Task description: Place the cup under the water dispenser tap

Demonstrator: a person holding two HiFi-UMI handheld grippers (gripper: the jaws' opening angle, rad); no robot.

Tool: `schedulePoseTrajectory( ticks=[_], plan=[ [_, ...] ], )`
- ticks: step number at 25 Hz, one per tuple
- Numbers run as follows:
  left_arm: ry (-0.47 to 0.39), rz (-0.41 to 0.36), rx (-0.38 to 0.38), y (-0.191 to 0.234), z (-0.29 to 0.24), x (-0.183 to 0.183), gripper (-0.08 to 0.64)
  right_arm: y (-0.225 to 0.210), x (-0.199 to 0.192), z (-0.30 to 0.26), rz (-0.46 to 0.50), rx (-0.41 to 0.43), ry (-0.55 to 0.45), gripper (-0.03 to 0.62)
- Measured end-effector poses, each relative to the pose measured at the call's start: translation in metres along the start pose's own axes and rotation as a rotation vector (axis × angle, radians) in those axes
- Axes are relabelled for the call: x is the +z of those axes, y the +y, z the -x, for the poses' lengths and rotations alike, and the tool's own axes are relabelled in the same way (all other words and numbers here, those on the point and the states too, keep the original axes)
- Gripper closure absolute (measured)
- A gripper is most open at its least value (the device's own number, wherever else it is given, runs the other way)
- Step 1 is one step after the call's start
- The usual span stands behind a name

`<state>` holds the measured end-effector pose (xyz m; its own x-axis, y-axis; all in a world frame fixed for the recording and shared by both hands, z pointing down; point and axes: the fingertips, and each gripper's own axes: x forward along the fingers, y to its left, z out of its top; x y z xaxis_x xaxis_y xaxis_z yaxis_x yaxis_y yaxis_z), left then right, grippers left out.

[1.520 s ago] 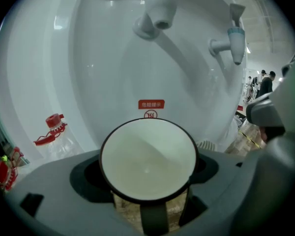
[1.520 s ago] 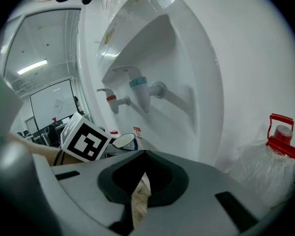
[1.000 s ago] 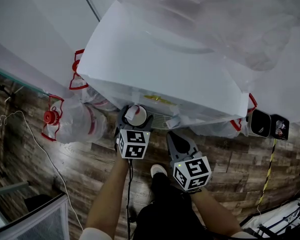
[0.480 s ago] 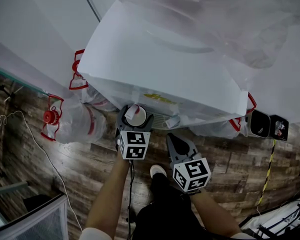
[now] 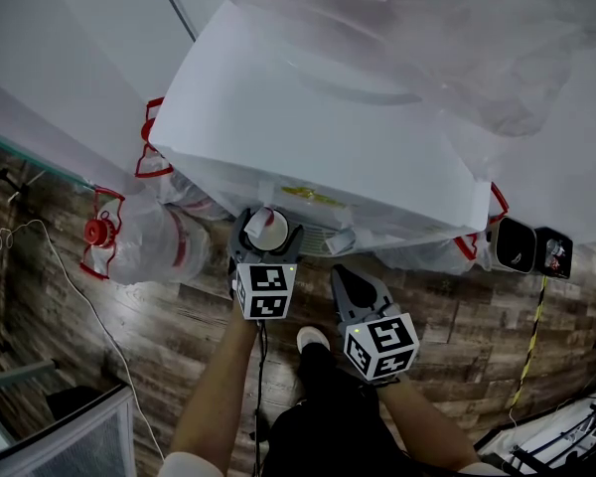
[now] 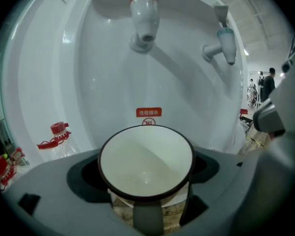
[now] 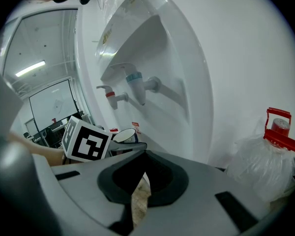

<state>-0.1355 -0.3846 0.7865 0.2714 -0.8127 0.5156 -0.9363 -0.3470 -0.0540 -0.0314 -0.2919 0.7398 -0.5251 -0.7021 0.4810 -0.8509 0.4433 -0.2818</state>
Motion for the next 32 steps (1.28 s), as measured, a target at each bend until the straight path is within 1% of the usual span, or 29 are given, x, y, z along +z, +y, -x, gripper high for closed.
schedulePoseTrajectory(
  ticks=[7,11,17,20,26,32],
  plan=[
    [-0.014,0.01,-0.003,-0.001,0.001,0.001,0.089,-0.003,0.0,0.001,0.0,-0.007,0.001,0.574],
    [-0.029,0.003,0.006,0.0,0.006,0.005,0.088,0.001,-0.001,0.001,0.002,-0.003,0.003,0.574],
    [-0.042,-0.008,-0.001,0.0,0.013,0.008,0.087,0.007,0.0,0.0,0.008,0.004,0.003,0.574],
    [-0.048,-0.001,-0.001,0.003,0.023,0.011,0.087,0.012,0.003,0.003,0.013,0.006,0.003,0.574],
    [-0.051,0.047,-0.003,0.007,0.054,0.023,0.086,0.024,0.017,0.024,0.014,0.003,0.004,0.574],
    [-0.05,0.08,0.002,0.0,0.12,0.045,0.087,0.054,0.041,0.072,0.023,0.004,-0.005,0.574]
  ],
)
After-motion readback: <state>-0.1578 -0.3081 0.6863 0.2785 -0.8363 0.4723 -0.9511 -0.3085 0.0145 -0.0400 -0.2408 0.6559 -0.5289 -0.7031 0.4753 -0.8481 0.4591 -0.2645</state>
